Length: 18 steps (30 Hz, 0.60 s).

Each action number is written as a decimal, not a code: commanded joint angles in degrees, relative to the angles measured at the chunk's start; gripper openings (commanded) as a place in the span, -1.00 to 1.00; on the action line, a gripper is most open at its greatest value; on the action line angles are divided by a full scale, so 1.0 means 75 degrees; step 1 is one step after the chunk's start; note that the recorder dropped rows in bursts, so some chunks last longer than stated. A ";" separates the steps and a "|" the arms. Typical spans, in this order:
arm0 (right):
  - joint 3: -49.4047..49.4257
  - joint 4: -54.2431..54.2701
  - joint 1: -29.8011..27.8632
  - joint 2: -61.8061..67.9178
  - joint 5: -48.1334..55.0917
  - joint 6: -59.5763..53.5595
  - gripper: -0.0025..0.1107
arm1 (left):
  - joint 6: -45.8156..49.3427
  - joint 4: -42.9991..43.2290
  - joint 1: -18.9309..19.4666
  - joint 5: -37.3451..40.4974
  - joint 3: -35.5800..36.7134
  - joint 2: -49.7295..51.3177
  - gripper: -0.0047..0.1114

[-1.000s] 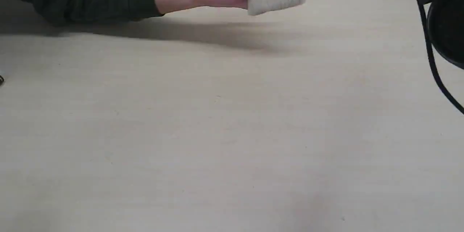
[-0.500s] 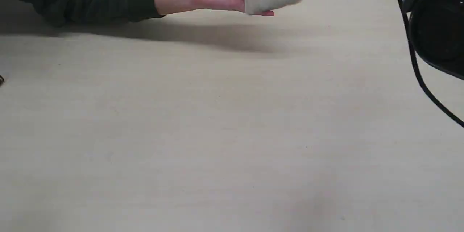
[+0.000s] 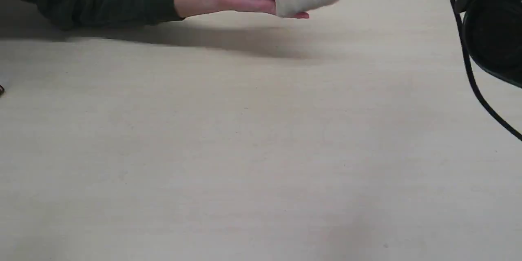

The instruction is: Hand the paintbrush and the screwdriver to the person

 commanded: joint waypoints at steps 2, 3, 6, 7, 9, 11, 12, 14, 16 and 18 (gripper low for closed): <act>-0.0039 0.0079 -0.0040 -0.0483 0.0266 -0.0003 0.17 | -0.0015 -0.0011 -0.0037 -0.0097 0.0015 -0.0019 -0.92; -0.0039 0.0079 -0.0040 -0.0574 0.0368 -0.0021 0.17 | -0.0015 -0.0011 -0.0037 -0.0097 0.0015 -0.0019 -0.92; -0.0039 0.0042 -0.0040 -0.0895 0.0801 -0.0180 0.11 | -0.0015 -0.0011 -0.0037 -0.0097 0.0015 -0.0019 -0.92; -0.0039 0.0042 -0.0040 -0.0973 0.0988 -0.0212 0.08 | -0.0015 -0.0011 -0.0037 -0.0097 0.0015 -0.0019 -0.92; -0.0039 0.0025 -0.0040 -0.1107 0.1520 -0.0292 0.00 | -0.0015 -0.0011 -0.0037 -0.0097 0.0015 -0.0019 -0.92; -0.0039 0.0025 -0.0040 -0.1213 0.2035 -0.0419 -0.14 | -0.0015 -0.0011 -0.0037 -0.0097 0.0015 -0.0019 -0.92; -0.0039 0.0025 -0.0040 -0.1254 0.2331 -0.0428 -0.23 | -0.0015 -0.0011 -0.0037 -0.0097 0.0015 -0.0019 -0.92; -0.0039 0.0025 -0.0040 -0.1372 0.2909 -0.0514 -0.39 | -0.0015 -0.0011 -0.0037 -0.0097 0.0015 -0.0019 -0.92; -0.0039 0.0025 -0.0040 -0.1496 0.3333 -0.0546 -0.51 | -0.0015 -0.0011 -0.0037 -0.0097 0.0015 -0.0019 -0.92; 0.0084 0.0025 -0.0026 -0.1698 0.3615 -0.0566 -0.64 | -0.0015 -0.0011 -0.0037 -0.0097 0.0015 -0.0019 -0.92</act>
